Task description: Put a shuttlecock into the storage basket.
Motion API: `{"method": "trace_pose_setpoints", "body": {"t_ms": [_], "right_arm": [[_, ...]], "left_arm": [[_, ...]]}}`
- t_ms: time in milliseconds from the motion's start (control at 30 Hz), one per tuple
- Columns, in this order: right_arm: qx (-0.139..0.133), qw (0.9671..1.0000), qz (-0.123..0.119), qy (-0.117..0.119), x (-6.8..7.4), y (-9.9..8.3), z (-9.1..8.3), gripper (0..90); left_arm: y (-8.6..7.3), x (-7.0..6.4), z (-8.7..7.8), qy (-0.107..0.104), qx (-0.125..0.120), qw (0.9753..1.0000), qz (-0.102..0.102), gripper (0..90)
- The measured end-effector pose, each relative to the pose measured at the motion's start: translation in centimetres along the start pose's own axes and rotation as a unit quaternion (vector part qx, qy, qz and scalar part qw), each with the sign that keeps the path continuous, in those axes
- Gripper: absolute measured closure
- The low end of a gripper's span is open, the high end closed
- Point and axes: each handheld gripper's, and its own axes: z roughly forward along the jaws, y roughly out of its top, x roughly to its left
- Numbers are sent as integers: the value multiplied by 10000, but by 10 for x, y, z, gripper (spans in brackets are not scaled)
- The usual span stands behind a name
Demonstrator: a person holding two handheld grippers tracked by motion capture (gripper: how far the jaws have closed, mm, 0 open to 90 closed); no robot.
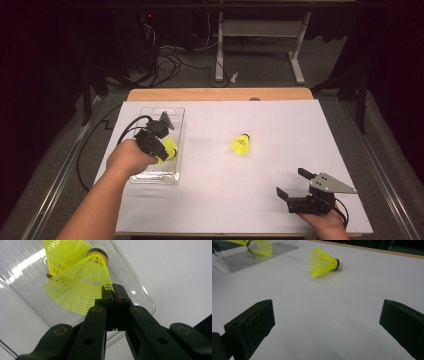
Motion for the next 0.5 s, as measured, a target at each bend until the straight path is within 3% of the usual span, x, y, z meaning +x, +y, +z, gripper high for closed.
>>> {"method": "trace_pose_setpoints", "body": {"t_ms": [500], "right_arm": [[-2,10000,-3,15,0,0,0,8]], "left_arm": [[1,-1,15,-56,89,9999,-18,887]]}}
